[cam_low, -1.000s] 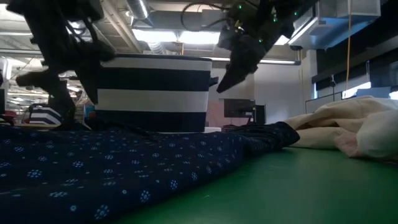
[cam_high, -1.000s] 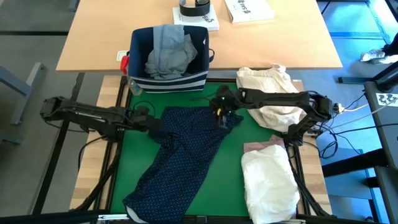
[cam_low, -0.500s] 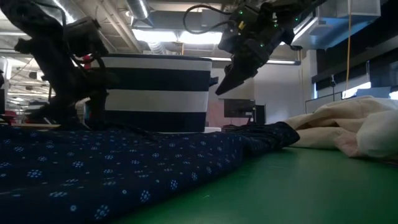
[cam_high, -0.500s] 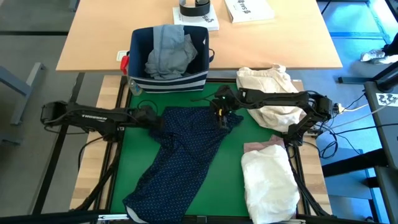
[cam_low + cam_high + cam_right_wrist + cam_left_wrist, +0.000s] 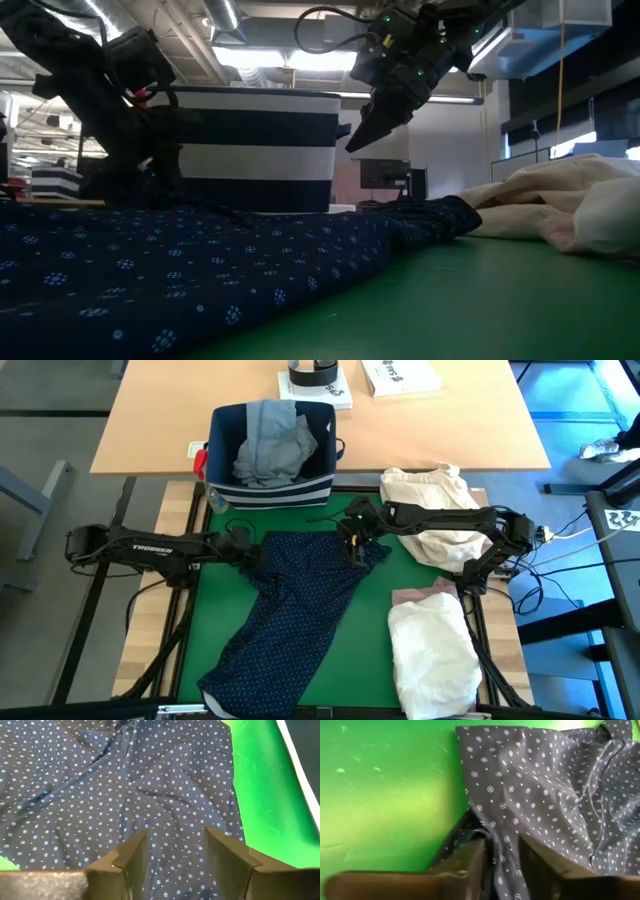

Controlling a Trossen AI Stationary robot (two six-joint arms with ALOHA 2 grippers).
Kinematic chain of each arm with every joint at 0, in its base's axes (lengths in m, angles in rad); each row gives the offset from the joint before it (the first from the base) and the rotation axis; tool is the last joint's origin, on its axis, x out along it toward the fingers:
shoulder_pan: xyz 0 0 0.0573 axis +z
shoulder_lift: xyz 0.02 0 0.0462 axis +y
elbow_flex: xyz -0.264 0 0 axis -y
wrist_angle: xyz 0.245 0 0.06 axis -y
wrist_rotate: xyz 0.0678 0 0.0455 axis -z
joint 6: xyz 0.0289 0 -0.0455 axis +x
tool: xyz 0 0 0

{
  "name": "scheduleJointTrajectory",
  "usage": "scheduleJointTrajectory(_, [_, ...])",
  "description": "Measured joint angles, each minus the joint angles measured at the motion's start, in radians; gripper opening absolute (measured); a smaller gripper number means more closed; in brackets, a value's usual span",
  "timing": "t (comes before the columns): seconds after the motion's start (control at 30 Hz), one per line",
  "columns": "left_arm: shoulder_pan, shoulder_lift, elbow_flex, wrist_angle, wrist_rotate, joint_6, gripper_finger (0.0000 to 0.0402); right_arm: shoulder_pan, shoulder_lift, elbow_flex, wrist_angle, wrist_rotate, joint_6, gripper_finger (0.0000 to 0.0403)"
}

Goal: Fold laundry
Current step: Fold the blue polo shirt

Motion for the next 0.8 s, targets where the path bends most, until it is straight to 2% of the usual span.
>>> scheduleJointTrajectory(0.13, [0.0,0.0,0.0,0.0,-0.011,0.054,0.003,0.0,0.0,0.0,-0.001,0.0,0.0,0.0193])
scheduleJointTrajectory(0.2, [0.0,0.0,0.0,0.029,-0.026,0.058,0.0009,0.0,0.0,0.0,-0.001,0.0,0.002,0.0193])
scheduleJointTrajectory(0.33, [-0.001,-0.011,0.032,0.149,-0.05,0.1,0.0005,0.0,0.0,0.0,-0.004,0.0,0.008,0.0193])
scheduleJointTrajectory(0.53, [-0.032,0.011,0.195,0.155,-0.1,0.269,0.0002,0.0,0.0,0.001,-0.006,0.008,0.04,0.0193])
scheduleJointTrajectory(0.67, [-0.061,0.073,0.276,0.156,-0.103,0.353,0.0002,0.0,0.0,0.001,-0.005,0.009,0.042,0.0193])
scheduleJointTrajectory(0.8, [-0.108,0.189,0.333,0.176,-0.102,0.358,0.0001,0.0,0.0,0.001,-0.005,0.009,0.043,0.0193])
